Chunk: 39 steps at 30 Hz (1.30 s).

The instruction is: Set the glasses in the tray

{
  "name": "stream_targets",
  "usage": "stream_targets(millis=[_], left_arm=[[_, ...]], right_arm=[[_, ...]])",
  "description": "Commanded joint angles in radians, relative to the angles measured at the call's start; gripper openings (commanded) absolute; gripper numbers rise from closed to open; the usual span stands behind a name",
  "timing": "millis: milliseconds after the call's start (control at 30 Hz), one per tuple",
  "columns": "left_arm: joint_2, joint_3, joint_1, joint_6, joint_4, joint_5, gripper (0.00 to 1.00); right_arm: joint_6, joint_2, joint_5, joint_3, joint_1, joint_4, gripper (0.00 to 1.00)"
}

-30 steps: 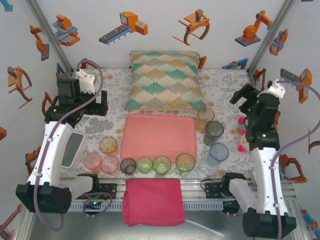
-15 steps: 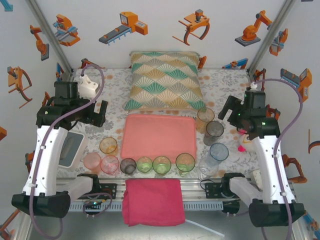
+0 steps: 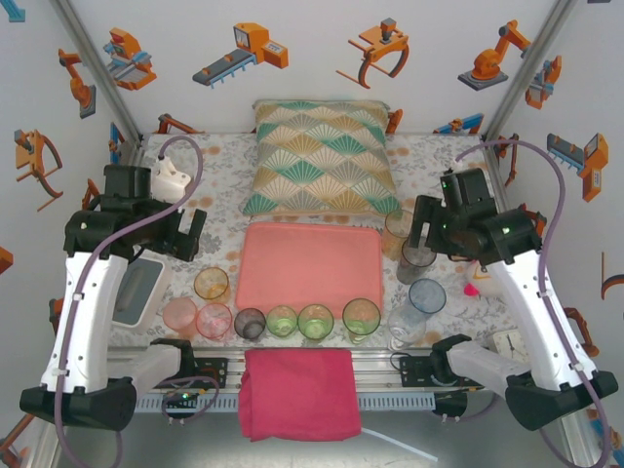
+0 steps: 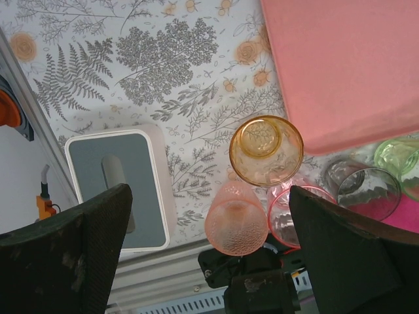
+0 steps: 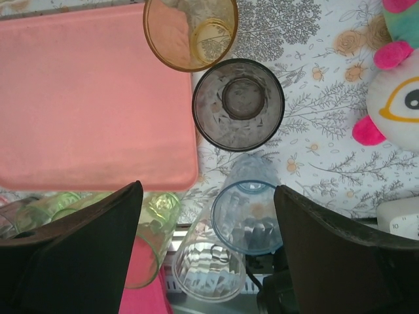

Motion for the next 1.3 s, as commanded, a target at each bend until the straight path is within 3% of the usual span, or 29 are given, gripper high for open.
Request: stream_targets(millis=[0, 233, 567, 900, 1267], left_arm=[[-0.002, 0.066, -0.008, -0.001, -0.068, 0.015, 0.97], [0.056, 0.122, -0.012, -0.011, -0.091, 0.057, 0.97], [0.12, 0.132, -0.023, -0.014, -0.074, 0.158, 0.97], [0.156, 0.208, -0.024, -0.047, -0.091, 0.172, 0.97], [0.151, 0.221, -0.026, -0.078, -0.103, 0.25, 0.97]], right_arm=[[0.0, 0.012, 0.004, 0.066, 0.007, -0.062, 0.72], [-0.077, 0.146, -0.002, 0.12, 0.008, -0.081, 0.71], [-0.113, 0.304, 0.121, 0.176, -0.014, 0.047, 0.72], [-0.138, 0.414, -0.056, 0.146, -0.17, 0.172, 0.66], [-0.195, 0.46, -0.062, 0.072, -0.182, 0.19, 0.53]])
